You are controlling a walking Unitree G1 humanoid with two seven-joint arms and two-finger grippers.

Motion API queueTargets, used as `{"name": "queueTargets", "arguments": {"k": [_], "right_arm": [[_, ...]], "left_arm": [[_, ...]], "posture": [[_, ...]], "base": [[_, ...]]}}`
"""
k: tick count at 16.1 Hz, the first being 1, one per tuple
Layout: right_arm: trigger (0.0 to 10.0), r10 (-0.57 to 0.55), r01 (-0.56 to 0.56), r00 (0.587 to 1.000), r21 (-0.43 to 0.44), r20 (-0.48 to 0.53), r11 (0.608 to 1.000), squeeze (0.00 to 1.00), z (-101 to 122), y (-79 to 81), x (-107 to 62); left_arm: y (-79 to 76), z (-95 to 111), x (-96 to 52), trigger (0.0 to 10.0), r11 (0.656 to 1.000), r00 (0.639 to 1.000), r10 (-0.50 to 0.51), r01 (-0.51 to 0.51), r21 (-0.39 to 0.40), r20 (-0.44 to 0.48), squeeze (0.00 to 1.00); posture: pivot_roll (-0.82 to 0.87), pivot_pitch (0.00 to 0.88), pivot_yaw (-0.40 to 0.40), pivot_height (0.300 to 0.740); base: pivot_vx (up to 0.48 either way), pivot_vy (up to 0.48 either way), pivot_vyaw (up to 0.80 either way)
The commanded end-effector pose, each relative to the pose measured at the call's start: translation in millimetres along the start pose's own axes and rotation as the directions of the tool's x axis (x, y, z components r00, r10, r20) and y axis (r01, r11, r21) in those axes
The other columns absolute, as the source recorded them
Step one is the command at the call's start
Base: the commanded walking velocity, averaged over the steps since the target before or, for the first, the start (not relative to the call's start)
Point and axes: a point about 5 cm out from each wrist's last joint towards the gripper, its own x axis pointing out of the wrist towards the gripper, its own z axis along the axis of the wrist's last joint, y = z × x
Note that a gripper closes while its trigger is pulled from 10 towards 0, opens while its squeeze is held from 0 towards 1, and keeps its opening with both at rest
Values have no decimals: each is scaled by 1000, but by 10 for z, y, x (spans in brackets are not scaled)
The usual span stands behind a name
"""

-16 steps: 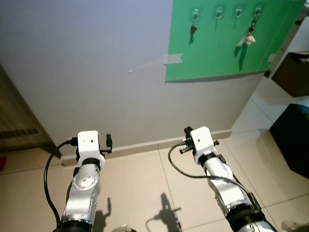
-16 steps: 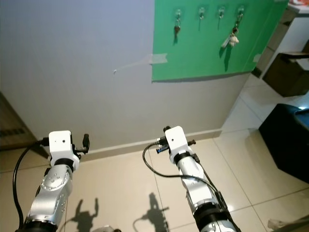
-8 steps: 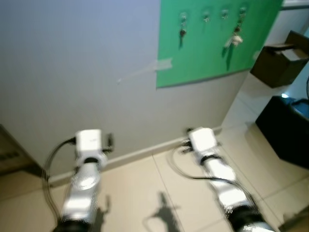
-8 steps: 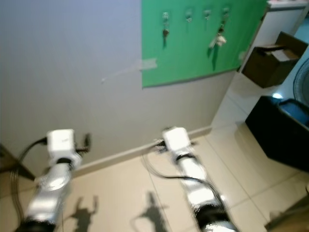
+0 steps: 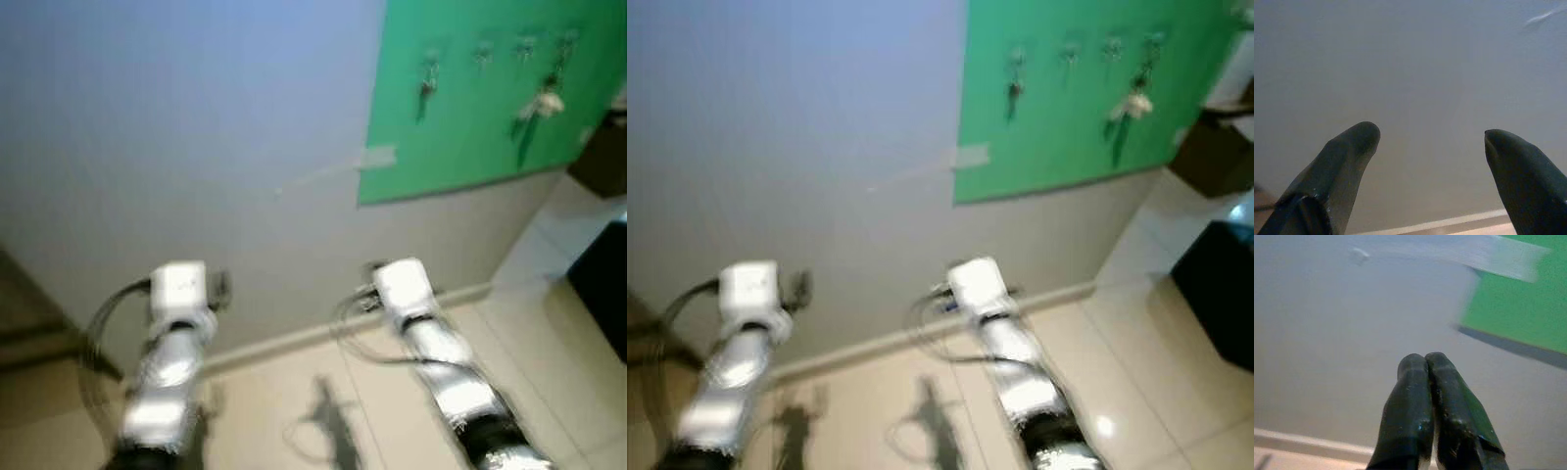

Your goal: Hang keys on a hook

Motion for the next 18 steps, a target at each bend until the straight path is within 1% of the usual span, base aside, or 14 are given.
{"name": "queueTargets", "arguments": {"k": [1,2,4,8,9,10,16,18], "right_arm": [[10000,-27,27,1000,-23,-15,999,0,-41,-139,-37],[10000,-24,24,1000,-25,-14,999,0,-41,-132,-36],[10000,-13,13,1000,-25,-16,1000,0,-44,-105,-36],[10000,14,-15,1000,-42,-18,999,0,-49,-60,-39],[10000,15,-16,1000,-41,-21,999,0,-55,-58,-40],[10000,17,-17,1000,-39,-23,999,0,-58,-61,-41],[10000,14,-15,1000,-33,-25,999,0,-59,-56,-41],[10000,-8,8,1000,-62,3,998,0,-16,-93,-32]], "left_arm": [[-117,69,17,10000,1000,999,-27,27,9,24,0],[-118,68,16,10000,1000,999,-27,27,13,24,0],[-117,57,16,10000,999,999,-27,26,31,18,0],[-100,18,22,10000,998,1000,-12,12,64,-3,0],[-123,17,25,10000,997,1000,-19,19,77,-5,0],[-140,34,18,10000,998,1000,-25,24,55,7,0],[-79,20,15,10000,999,1000,14,-14,36,-3,0],[-79,17,10,10000,999,1000,18,-18,37,-3,0]], "posture": [[-101,0,26,740],[-100,0,26,740],[-100,0,25,740],[-100,0,21,740],[-99,0,20,740],[-99,0,20,740],[-92,0,19,740],[-91,0,17,740]], "base": [[458,0,0],[442,0,0],[283,-384,0],[0,-459,0],[0,0,0],[0,0,0],[0,0,0],[0,0,0]]}}
